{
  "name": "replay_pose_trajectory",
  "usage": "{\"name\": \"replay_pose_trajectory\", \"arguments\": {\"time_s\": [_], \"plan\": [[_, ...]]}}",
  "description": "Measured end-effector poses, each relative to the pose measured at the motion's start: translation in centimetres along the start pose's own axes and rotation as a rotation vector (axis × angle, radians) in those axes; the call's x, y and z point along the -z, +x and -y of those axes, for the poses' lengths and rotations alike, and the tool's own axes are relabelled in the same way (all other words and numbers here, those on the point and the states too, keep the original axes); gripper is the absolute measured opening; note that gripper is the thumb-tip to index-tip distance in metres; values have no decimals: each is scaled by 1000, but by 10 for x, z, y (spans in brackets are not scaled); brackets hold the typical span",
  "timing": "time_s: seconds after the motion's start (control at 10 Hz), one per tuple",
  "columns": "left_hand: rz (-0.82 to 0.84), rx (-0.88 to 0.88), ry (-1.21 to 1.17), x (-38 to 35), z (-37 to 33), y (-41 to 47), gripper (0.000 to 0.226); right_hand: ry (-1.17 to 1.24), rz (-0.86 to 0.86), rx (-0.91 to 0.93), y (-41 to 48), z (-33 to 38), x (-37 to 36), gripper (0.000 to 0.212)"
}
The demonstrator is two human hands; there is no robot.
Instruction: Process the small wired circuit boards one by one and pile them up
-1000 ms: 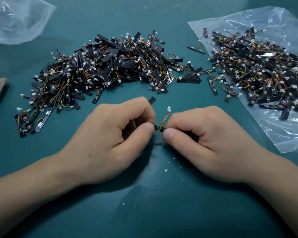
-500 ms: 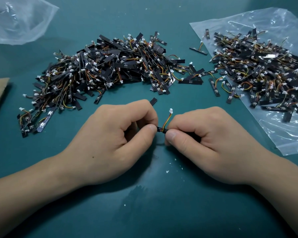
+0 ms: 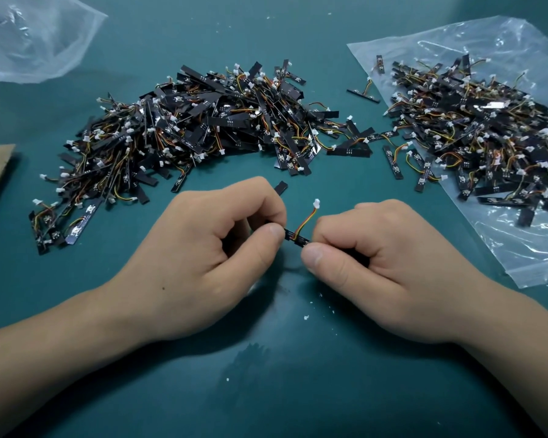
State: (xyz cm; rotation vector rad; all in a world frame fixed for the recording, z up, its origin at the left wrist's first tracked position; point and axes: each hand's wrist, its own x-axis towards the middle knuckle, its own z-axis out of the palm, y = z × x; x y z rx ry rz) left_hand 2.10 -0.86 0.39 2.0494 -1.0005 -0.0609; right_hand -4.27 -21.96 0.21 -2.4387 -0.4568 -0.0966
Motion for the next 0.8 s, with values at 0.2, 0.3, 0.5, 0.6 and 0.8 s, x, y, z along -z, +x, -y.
{"name": "replay_pose_trajectory", "arguments": {"time_s": [0.2, 0.3, 0.5, 0.6, 0.8], "plan": [[7, 7, -16, -2, 2, 0, 7, 3, 15, 16, 0, -2, 0, 42], [-8, 19, -57, -2, 2, 0, 12, -15, 7, 2, -1, -2, -1, 40], [-54, 49, -87, -3, 6, 0, 15, 173, -176, -56, -1, -8, -3, 37], [-64, 49, -48, -2, 4, 0, 15, 408, -428, -120, 2, -7, 0, 37], [-7, 13, 32, -1, 4, -1, 29, 771, -708, -352, 6, -13, 8, 35]]}}
